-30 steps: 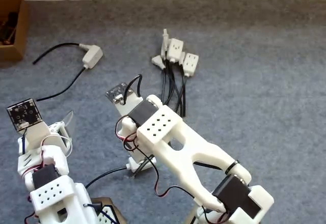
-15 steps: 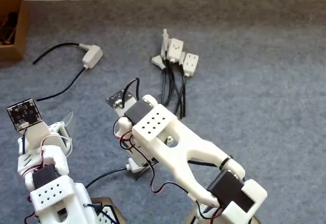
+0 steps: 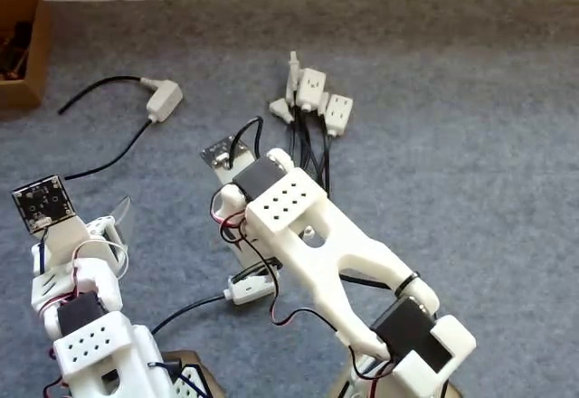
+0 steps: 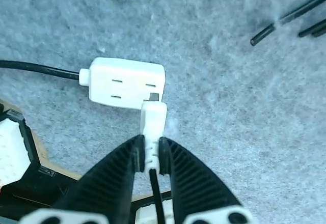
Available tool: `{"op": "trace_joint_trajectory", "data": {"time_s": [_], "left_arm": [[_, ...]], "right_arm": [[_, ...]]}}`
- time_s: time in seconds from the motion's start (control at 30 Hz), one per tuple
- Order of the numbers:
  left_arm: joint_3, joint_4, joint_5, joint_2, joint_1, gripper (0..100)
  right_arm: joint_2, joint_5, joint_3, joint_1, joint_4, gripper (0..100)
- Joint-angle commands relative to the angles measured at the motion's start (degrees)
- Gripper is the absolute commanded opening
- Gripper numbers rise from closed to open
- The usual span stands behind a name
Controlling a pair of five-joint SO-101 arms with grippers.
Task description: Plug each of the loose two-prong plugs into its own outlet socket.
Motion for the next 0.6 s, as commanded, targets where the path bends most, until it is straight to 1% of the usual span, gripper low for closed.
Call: {"op": "trace_joint_trajectory", "data": {"time_s": [0.0,0.23,0.43,0.57], "left_arm": [[-0.3,-1.0,0.5,-0.5,0.7,37],[-0.3,-1.0,0.5,-0.5,0.7,37],[-0.3,-1.0,0.5,-0.5,0.6,37],[-0.3,-1.0,0.5,-0.5,0.6,37]], "right_arm": [[-0.7,0.3,-2.9,0.4,0.5,0.9],[-0.3,0.3,-2.6,0.4,-1.1,0.9],[-0.7,0.3,4.0,-0.1,-6.3,0.8],[-0.7,0.3,5.1,-0.2,-6.6,0.7]]}}
